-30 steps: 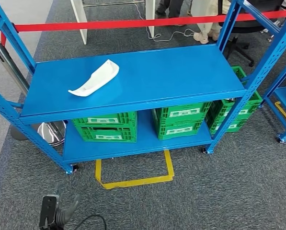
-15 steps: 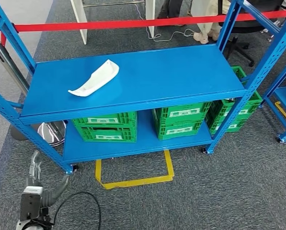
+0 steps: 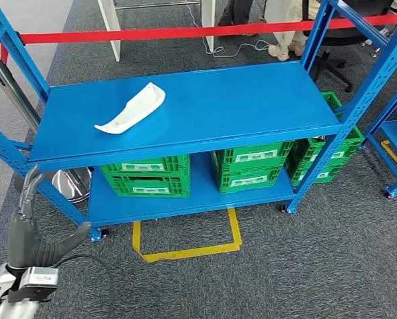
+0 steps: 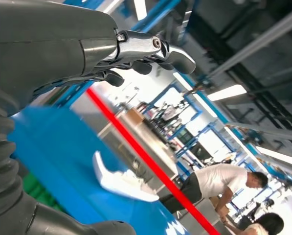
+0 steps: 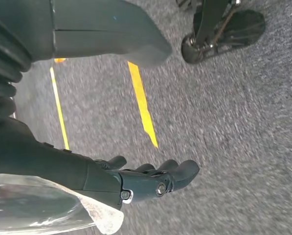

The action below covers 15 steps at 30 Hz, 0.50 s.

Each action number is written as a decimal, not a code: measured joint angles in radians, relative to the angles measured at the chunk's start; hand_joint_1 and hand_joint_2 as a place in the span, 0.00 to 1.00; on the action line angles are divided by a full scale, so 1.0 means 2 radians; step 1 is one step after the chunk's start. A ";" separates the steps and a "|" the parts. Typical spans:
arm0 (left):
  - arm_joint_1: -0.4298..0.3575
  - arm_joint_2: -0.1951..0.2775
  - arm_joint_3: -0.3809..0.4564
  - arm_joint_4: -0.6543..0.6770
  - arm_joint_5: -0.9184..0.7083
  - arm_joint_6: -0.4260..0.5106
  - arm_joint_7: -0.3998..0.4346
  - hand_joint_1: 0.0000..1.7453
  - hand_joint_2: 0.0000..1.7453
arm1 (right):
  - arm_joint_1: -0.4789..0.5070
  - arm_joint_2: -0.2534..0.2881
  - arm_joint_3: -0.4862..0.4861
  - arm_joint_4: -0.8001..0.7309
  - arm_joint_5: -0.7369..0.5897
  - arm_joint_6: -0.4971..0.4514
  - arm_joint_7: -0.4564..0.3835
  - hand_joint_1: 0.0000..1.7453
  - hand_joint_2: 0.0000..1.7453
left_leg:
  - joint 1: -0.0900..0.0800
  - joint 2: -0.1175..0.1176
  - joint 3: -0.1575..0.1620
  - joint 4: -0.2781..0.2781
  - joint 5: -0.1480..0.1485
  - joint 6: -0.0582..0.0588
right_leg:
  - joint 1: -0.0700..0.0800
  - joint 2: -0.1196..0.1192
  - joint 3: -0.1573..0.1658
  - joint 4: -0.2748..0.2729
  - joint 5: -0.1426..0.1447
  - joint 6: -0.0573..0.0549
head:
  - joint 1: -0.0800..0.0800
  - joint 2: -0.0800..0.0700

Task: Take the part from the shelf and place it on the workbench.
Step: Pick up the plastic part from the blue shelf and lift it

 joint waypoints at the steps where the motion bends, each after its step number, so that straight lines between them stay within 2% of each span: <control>1: -0.001 0.011 -0.003 -0.006 -0.010 0.002 0.005 0.00 1.00 | 0.000 0.000 0.000 0.001 0.007 -0.003 -0.004 0.00 0.50 | 0.000 0.000 0.000 0.000 0.000 0.000 | 0.000 0.000 0.000 0.000 0.000 0.000 | 0.000 0.000; 3: -0.002 0.033 -0.007 -0.017 -0.029 0.003 0.015 0.00 1.00 | 0.000 0.000 0.002 0.002 0.019 -0.005 -0.017 0.00 0.00 | 0.000 0.000 0.000 0.000 0.000 0.000 | 0.000 0.000 0.000 0.000 0.000 0.000 | 0.000 0.000; 7: -0.010 0.077 -0.017 -0.025 -0.070 -0.003 0.039 0.00 1.00 | 0.000 -0.001 0.005 0.004 0.031 0.007 -0.051 0.00 0.00 | 0.000 0.000 0.000 0.000 0.000 0.000 | 0.000 0.000 0.000 0.000 0.000 0.000 | 0.000 0.000; 11: -0.023 0.118 -0.023 -0.026 -0.107 -0.022 0.066 0.00 1.00 | 0.000 -0.004 0.005 0.006 0.034 0.035 -0.088 0.00 1.00 | 0.000 0.000 0.000 0.000 0.000 0.000 | 0.000 0.000 0.000 0.000 0.000 0.000 | 0.000 0.000; 15: -0.040 0.154 -0.032 -0.025 -0.139 -0.049 0.093 0.00 1.00 | 0.000 -0.007 0.007 0.007 0.038 0.061 -0.122 0.00 1.00 | 0.000 0.000 0.000 0.000 0.000 0.000 | 0.000 0.000 0.000 0.000 0.000 0.000 | 0.000 0.000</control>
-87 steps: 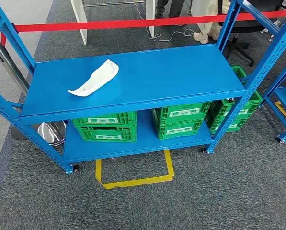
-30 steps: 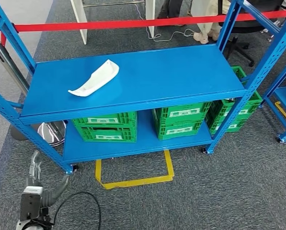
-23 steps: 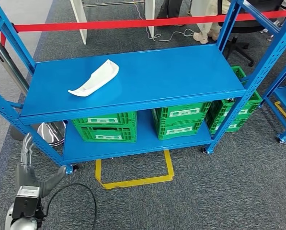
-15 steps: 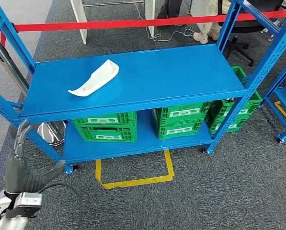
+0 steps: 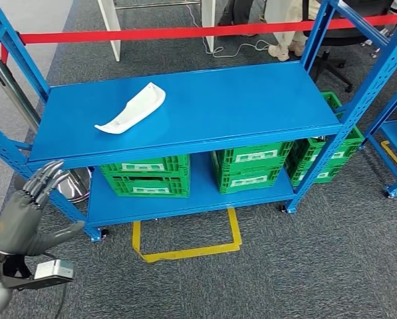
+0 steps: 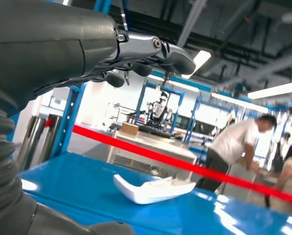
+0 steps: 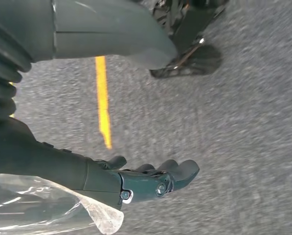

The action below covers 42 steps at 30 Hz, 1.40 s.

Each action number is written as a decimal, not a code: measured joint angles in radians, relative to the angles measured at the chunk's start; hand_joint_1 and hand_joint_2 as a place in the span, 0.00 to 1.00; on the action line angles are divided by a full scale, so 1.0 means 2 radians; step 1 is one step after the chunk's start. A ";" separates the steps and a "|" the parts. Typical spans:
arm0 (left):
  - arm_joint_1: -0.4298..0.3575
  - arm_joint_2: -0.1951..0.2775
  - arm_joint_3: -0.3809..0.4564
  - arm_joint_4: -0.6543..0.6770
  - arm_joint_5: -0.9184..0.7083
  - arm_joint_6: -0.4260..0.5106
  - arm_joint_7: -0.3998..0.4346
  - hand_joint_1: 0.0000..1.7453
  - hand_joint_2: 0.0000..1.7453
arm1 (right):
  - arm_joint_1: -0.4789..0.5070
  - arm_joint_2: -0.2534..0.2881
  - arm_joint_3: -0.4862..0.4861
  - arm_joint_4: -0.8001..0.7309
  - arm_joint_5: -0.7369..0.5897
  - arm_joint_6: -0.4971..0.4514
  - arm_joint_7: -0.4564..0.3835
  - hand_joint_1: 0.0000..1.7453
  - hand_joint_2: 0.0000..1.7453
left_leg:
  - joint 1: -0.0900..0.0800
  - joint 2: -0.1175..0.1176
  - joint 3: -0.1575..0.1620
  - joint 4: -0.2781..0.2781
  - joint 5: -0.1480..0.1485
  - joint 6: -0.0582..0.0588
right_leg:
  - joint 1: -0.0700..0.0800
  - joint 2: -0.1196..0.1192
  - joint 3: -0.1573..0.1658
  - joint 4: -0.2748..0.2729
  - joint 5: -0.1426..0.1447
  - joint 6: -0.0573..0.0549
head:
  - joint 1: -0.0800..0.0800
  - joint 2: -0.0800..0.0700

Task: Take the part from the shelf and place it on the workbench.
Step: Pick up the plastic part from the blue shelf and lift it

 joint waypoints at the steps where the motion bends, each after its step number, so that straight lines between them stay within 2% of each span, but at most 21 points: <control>1: -0.006 0.009 -0.003 0.001 -0.007 -0.008 0.007 0.00 1.00 | 0.000 -0.001 0.001 0.001 0.001 0.007 -0.007 0.00 1.00 | 0.000 0.000 0.000 0.000 0.000 0.000 | 0.000 0.000 0.000 0.000 0.000 0.000 | 0.000 0.000; 7: -0.041 0.057 -0.015 0.013 -0.034 -0.060 0.043 0.00 1.00 | 0.001 -0.007 0.005 0.003 0.009 0.046 -0.037 0.00 1.00 | 0.000 0.000 0.000 0.000 0.000 0.000 | 0.000 0.000 0.000 0.000 0.000 0.000 | 0.000 0.000; 12: -0.052 0.077 -0.021 0.020 -0.047 -0.080 0.059 0.00 1.00 | 0.001 -0.009 0.006 0.005 0.012 0.060 -0.047 0.00 1.00 | 0.000 0.000 0.000 0.000 0.000 0.000 | 0.000 0.001 0.000 0.000 0.000 0.000 | 0.000 0.000; 16: -0.059 0.090 -0.024 0.028 -0.070 -0.087 0.076 0.00 0.00 | 0.002 -0.011 0.006 0.006 0.009 0.075 -0.050 0.00 1.00 | 0.000 0.000 0.000 0.000 0.000 0.000 | 0.000 0.001 0.000 0.000 0.000 0.000 | 0.000 0.000; 23: -0.099 0.096 -0.037 0.064 -0.098 -0.080 0.065 0.00 0.00 | 0.001 -0.014 0.006 0.007 0.006 0.111 -0.042 0.00 1.00 | 0.000 0.000 0.000 0.000 0.000 0.000 | 0.000 0.001 0.000 0.000 0.000 0.000 | 0.000 0.000; 34: -0.175 0.070 -0.105 0.101 -0.094 -0.077 0.047 0.00 0.00 | -0.001 -0.017 0.005 0.007 0.013 0.108 -0.024 0.00 1.00 | 0.000 0.000 0.000 0.001 0.000 0.000 | 0.000 0.001 0.000 0.000 0.000 0.000 | 0.000 0.000; 42: -0.198 0.055 -0.133 0.114 -0.093 -0.076 0.047 0.00 0.00 | -0.002 -0.019 0.005 0.007 0.015 0.108 -0.022 0.00 1.00 | 0.000 0.000 0.000 0.001 0.000 0.000 | 0.000 0.001 0.000 0.000 0.000 0.000 | 0.000 0.000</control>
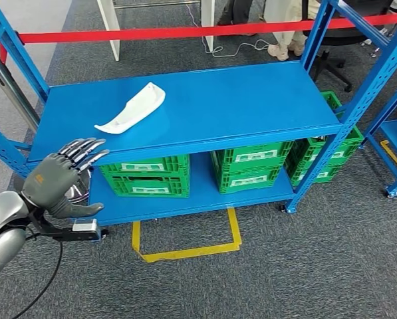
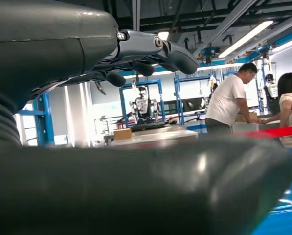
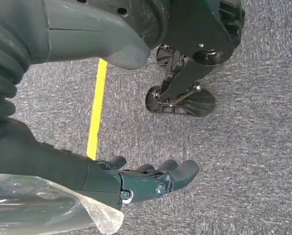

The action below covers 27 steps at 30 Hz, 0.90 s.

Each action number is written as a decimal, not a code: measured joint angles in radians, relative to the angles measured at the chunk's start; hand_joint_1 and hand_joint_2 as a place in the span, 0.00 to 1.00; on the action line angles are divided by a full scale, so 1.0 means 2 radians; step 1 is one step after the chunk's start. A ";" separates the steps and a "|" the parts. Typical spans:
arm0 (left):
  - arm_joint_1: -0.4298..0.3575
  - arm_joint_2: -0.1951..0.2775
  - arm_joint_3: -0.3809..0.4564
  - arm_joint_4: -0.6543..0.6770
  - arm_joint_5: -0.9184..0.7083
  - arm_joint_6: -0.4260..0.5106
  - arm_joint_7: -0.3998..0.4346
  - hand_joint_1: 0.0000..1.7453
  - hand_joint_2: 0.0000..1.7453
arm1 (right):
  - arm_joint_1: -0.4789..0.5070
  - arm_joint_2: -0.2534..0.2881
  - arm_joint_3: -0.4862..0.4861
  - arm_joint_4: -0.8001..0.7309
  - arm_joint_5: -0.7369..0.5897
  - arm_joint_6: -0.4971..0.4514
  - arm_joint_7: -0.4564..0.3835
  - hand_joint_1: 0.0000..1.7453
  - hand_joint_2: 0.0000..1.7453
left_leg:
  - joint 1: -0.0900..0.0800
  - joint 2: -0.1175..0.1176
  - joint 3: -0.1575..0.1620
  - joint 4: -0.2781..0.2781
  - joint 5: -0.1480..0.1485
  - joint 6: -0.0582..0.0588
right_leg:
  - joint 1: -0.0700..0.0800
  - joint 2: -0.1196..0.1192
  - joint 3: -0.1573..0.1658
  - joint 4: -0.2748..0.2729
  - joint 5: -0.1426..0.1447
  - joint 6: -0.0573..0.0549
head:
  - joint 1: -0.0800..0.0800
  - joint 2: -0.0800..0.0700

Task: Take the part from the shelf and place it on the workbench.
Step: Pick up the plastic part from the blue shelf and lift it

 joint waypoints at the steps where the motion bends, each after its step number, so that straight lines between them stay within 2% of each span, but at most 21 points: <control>1: -0.001 -0.001 -0.002 0.001 0.000 0.000 0.000 0.00 0.00 | 0.000 0.000 0.000 0.000 0.000 0.000 0.000 0.00 1.00 | 0.000 0.000 0.000 0.000 0.000 0.000 | 0.000 0.000 0.000 0.000 0.000 0.000 | 0.000 0.000; 5: -0.011 -0.005 -0.014 0.007 0.003 -0.001 -0.001 0.00 0.00 | 0.000 0.000 0.000 0.000 0.004 -0.007 0.005 0.00 1.00 | -0.001 0.000 -0.001 0.002 -0.001 0.001 | -0.001 0.000 0.000 -0.001 0.001 0.001 | 0.000 0.000; 9: -0.027 -0.011 -0.031 0.016 0.008 -0.003 -0.001 0.00 0.00 | 0.000 -0.001 0.000 0.000 0.007 -0.018 0.017 0.00 0.00 | -0.002 0.000 -0.002 0.005 -0.002 0.004 | -0.002 0.000 0.000 -0.001 0.002 0.004 | 0.000 0.000; 12: -0.032 -0.013 -0.040 0.021 0.011 -0.003 0.003 0.00 0.00 | 0.000 -0.003 0.000 0.000 0.010 -0.025 0.022 0.00 0.00 | -0.001 0.001 -0.002 0.003 0.000 0.009 | -0.003 0.001 0.000 -0.002 0.002 0.009 | 0.000 0.000; 14: -0.033 -0.014 -0.042 0.023 0.013 -0.001 0.008 0.00 0.00 | 0.000 -0.005 0.000 0.000 0.012 -0.028 0.025 0.00 0.00 | 0.001 0.003 0.001 -0.004 0.004 0.015 | -0.002 0.000 -0.008 0.012 -0.009 0.011 | 0.001 0.000; 15: -0.032 -0.014 -0.043 0.025 0.014 -0.001 0.011 0.00 0.00 | -0.001 -0.006 0.000 0.000 0.012 -0.029 0.026 0.00 0.00 | 0.003 0.004 0.003 -0.007 0.006 0.017 | -0.001 -0.001 -0.019 0.035 -0.022 0.010 | 0.002 0.000; 17: -0.028 -0.014 -0.045 0.030 0.015 0.000 0.016 0.00 0.00 | 0.000 -0.007 0.000 0.000 0.012 -0.029 0.029 0.00 0.00 | 0.002 0.004 0.002 -0.007 0.006 0.018 | 0.000 -0.001 -0.051 0.100 -0.050 0.010 | 0.002 0.000; 18: -0.026 -0.014 -0.045 0.033 0.015 0.000 0.017 0.00 0.00 | 0.001 -0.007 0.000 0.000 0.012 -0.030 0.029 0.00 0.00 | 0.001 0.004 0.002 -0.007 0.006 0.018 | 0.000 -0.001 -0.065 0.125 -0.057 0.010 | 0.002 0.000; 19: -0.023 -0.014 -0.045 0.035 0.015 0.000 0.019 0.00 0.00 | 0.001 -0.007 -0.001 0.000 0.013 -0.030 0.030 0.00 0.25 | 0.001 0.004 0.002 -0.007 0.006 0.018 | 0.000 -0.001 -0.071 0.134 -0.054 0.009 | 0.002 0.000; 20: -0.022 -0.014 -0.045 0.037 0.015 0.000 0.020 0.00 0.00 | 0.002 -0.008 -0.001 0.000 0.013 -0.030 0.030 0.00 0.50 | 0.001 0.004 0.002 -0.006 0.005 0.017 | 0.000 -0.001 -0.068 0.123 -0.043 0.009 | 0.002 0.000; 22: -0.020 -0.014 -0.044 0.041 0.015 0.000 0.020 0.00 0.00 | 0.001 -0.009 -0.001 0.000 0.014 -0.029 0.030 0.00 1.00 | 0.001 0.004 0.002 -0.004 0.003 0.015 | 0.001 -0.001 -0.038 0.059 -0.009 0.005 | 0.002 0.000; 23: -0.020 -0.014 -0.044 0.042 0.015 0.000 0.020 0.00 0.00 | 0.000 -0.010 -0.001 0.000 0.014 -0.028 0.029 0.00 1.00 | 0.000 0.003 0.002 -0.002 0.002 0.013 | 0.001 0.000 -0.023 0.028 0.002 0.004 | 0.002 0.000; 24: -0.019 -0.013 -0.043 0.043 0.015 0.000 0.021 0.00 0.00 | 0.000 -0.010 -0.001 0.000 0.013 -0.028 0.028 0.00 1.00 | 0.000 0.003 0.001 -0.001 0.001 0.010 | 0.002 0.001 -0.012 0.008 0.007 0.002 | 0.002 0.000; 27: -0.018 -0.013 -0.040 0.046 0.014 0.001 0.025 0.00 0.00 | 0.000 -0.010 -0.004 0.000 0.013 -0.027 0.027 0.00 1.00 | 0.001 0.002 -0.001 -0.001 0.000 0.002 | 0.004 0.001 -0.006 -0.001 0.007 -0.003 | 0.002 0.000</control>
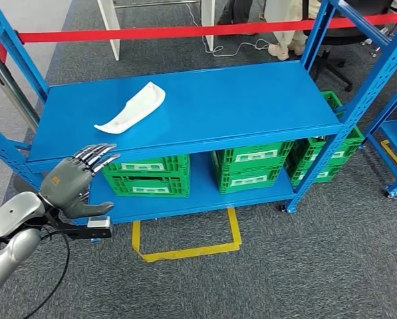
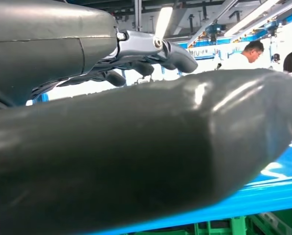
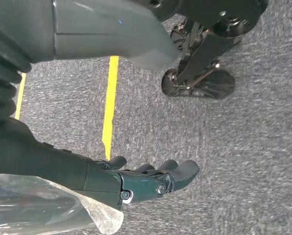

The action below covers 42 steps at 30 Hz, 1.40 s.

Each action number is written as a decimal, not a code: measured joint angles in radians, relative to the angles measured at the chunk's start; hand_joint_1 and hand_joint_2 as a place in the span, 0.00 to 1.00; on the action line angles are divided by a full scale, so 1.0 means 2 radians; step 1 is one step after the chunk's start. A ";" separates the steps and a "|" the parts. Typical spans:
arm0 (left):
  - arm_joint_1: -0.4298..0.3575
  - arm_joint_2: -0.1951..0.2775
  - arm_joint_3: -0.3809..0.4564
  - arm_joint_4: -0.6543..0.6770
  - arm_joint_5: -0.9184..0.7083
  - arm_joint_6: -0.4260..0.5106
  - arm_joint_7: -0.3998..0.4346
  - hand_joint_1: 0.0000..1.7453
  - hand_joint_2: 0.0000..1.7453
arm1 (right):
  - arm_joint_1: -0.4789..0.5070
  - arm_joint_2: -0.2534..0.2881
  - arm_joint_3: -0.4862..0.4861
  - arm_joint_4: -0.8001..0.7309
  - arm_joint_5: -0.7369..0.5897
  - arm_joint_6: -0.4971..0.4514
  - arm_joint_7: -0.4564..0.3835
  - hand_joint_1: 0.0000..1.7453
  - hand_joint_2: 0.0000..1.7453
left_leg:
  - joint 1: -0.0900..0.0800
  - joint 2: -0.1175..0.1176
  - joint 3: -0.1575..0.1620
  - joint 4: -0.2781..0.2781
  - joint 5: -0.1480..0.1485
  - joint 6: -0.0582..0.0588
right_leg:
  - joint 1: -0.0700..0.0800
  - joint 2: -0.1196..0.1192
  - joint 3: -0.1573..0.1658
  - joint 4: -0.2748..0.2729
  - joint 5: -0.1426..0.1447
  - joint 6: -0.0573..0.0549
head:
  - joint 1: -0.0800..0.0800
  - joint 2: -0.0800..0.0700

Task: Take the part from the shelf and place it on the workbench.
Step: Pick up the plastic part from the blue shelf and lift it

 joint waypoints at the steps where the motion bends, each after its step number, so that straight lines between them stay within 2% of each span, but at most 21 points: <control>1: 0.000 0.000 0.002 0.001 0.000 0.000 0.002 0.00 0.00 | 0.000 0.000 -0.001 0.000 0.000 0.000 0.000 0.00 1.00 | 0.001 0.001 -0.001 0.002 -0.003 -0.003 | -0.001 -0.001 0.001 -0.001 0.001 -0.002 | 0.000 0.000; 3: 0.001 0.002 0.006 0.002 0.001 -0.001 0.009 0.00 0.00 | 0.000 0.000 -0.002 0.000 0.000 -0.001 0.000 0.00 1.00 | 0.003 0.006 -0.013 0.032 -0.021 -0.010 | -0.003 -0.002 0.003 -0.004 0.002 -0.008 | -0.002 0.000; 5: 0.001 0.002 0.009 0.004 0.001 -0.004 0.016 0.00 0.00 | 0.000 0.000 -0.004 0.000 0.000 -0.002 0.000 0.00 1.00 | 0.007 0.010 -0.042 0.095 -0.050 -0.016 | -0.003 -0.005 0.004 -0.005 0.001 -0.010 | -0.004 0.000; 7: 0.003 0.002 0.010 0.006 0.000 -0.005 0.021 0.00 0.00 | 0.001 0.000 -0.006 0.000 0.000 -0.002 0.001 0.00 1.00 | 0.011 0.011 -0.063 0.135 -0.059 -0.020 | -0.004 -0.006 0.005 -0.004 -0.001 -0.010 | -0.004 0.000; 8: 0.003 0.002 0.011 0.007 0.000 -0.006 0.022 0.00 0.00 | 0.001 0.000 -0.007 0.000 0.000 -0.002 0.001 0.00 1.00 | 0.014 0.012 -0.062 0.131 -0.049 -0.022 | -0.005 -0.007 0.006 -0.004 -0.002 -0.009 | -0.004 0.000; 11: 0.002 0.002 0.014 0.010 -0.004 -0.007 0.030 0.00 0.00 | 0.001 0.000 -0.010 0.000 0.000 -0.002 0.002 0.00 1.00 | 0.017 0.016 -0.021 0.042 -0.001 -0.026 | -0.008 -0.007 0.011 -0.003 -0.007 -0.001 | -0.005 0.000; 13: 0.000 0.001 0.016 0.012 -0.006 -0.009 0.036 0.00 0.00 | 0.000 -0.001 -0.011 0.000 0.000 -0.002 0.003 0.00 1.00 | 0.016 0.017 -0.006 0.008 0.003 -0.022 | -0.007 -0.007 0.012 -0.003 -0.009 0.007 | -0.005 0.000; 17: -0.001 -0.001 0.019 0.014 -0.007 -0.012 0.040 0.00 0.00 | 0.000 -0.001 -0.013 0.001 0.000 -0.001 0.003 0.00 1.00 | 0.014 0.016 -0.001 0.004 -0.005 -0.002 | -0.008 -0.009 0.007 0.011 -0.010 0.019 | -0.004 0.000; 19: -0.002 -0.001 0.020 0.015 -0.007 -0.012 0.041 0.00 0.00 | -0.001 -0.001 -0.014 0.001 0.000 -0.001 0.002 0.00 1.00 | 0.012 0.016 0.003 0.003 -0.008 0.005 | -0.007 -0.008 -0.019 0.056 -0.032 0.018 | -0.001 0.000; 21: -0.002 -0.002 0.020 0.016 -0.007 -0.013 0.042 0.00 0.00 | 0.000 -0.001 -0.015 0.001 0.000 -0.002 0.002 0.00 1.00 | 0.008 0.015 0.005 0.004 -0.011 0.010 | -0.005 -0.007 -0.058 0.121 -0.056 0.016 | 0.000 0.000; 22: -0.001 -0.003 0.020 0.016 -0.007 -0.013 0.042 0.00 0.00 | 0.001 -0.001 -0.016 0.001 0.000 -0.002 0.002 0.00 1.00 | 0.005 0.015 0.007 0.004 -0.013 0.012 | -0.003 -0.007 -0.072 0.139 -0.059 0.016 | 0.001 0.000; 23: -0.001 -0.004 0.020 0.017 -0.007 -0.014 0.043 0.00 0.00 | 0.002 -0.001 -0.016 0.002 0.001 -0.002 0.002 0.00 1.00 | 0.003 0.014 0.011 0.004 -0.016 0.013 | -0.002 -0.007 -0.078 0.139 -0.051 0.013 | 0.001 0.000; 26: -0.001 -0.005 0.021 0.018 -0.007 -0.014 0.044 0.00 0.00 | 0.002 -0.001 -0.018 0.002 0.001 -0.002 0.001 0.00 1.00 | -0.002 0.013 0.025 0.003 -0.026 0.014 | 0.006 -0.006 -0.051 0.056 0.006 -0.002 | 0.000 0.000; 28: -0.002 -0.006 0.021 0.019 -0.007 -0.015 0.045 0.00 0.00 | 0.002 -0.002 -0.018 0.003 0.001 -0.002 0.001 0.00 1.00 | -0.002 0.012 0.031 0.002 -0.033 0.010 | 0.010 -0.006 -0.033 0.015 0.013 -0.010 | -0.001 0.000; 32: -0.001 -0.009 0.021 0.020 -0.007 -0.015 0.046 0.00 0.00 | 0.005 -0.003 -0.019 0.003 0.001 -0.002 0.001 0.00 1.00 | 0.000 0.012 0.037 0.015 -0.033 0.000 | 0.009 -0.006 -0.007 -0.004 0.008 -0.017 | -0.001 0.000; 34: -0.002 -0.009 0.022 0.021 -0.007 -0.015 0.046 0.00 0.00 | 0.003 -0.002 -0.020 0.003 0.001 -0.002 0.000 0.00 1.00 | 0.002 0.013 0.015 0.057 -0.038 -0.006 | 0.005 -0.007 0.009 -0.012 0.005 -0.019 | -0.004 0.000; 36: -0.002 -0.009 0.023 0.022 -0.007 -0.015 0.047 0.00 0.00 | 0.002 -0.002 -0.021 0.003 0.001 -0.002 0.000 0.00 1.00 | 0.007 0.013 -0.023 0.111 -0.059 -0.014 | 0.003 -0.006 0.021 -0.013 -0.004 -0.019 | -0.005 0.000; 38: 0.000 -0.009 0.022 0.024 -0.007 -0.017 0.045 0.00 0.00 | 0.003 -0.002 -0.021 0.003 0.002 -0.001 0.000 0.00 1.00 | 0.013 0.013 -0.049 0.129 -0.074 -0.021 | -0.001 -0.006 0.035 -0.013 -0.014 -0.016 | -0.005 0.000; 39: 0.000 -0.010 0.021 0.024 -0.006 -0.019 0.042 0.00 0.00 | 0.003 -0.002 -0.022 0.003 0.004 -0.001 0.000 0.00 1.00 | 0.015 0.014 -0.052 0.116 -0.068 -0.024 | -0.003 -0.006 0.043 -0.013 -0.020 -0.013 | -0.005 0.000; 40: -0.001 -0.011 0.020 0.025 -0.004 -0.021 0.038 0.00 0.00 | 0.003 -0.002 -0.022 0.003 0.005 -0.001 0.000 0.00 1.00 | 0.018 0.015 -0.051 0.092 -0.049 -0.027 | -0.006 -0.005 0.051 -0.012 -0.026 -0.008 | -0.005 0.000; 42: -0.002 -0.014 0.016 0.029 0.004 -0.027 0.022 0.00 0.00 | 0.002 -0.002 -0.022 0.004 0.009 -0.001 0.000 0.00 1.00 | 0.021 0.019 -0.049 0.041 0.006 -0.031 | -0.010 -0.005 0.063 -0.010 -0.040 0.001 | -0.006 0.000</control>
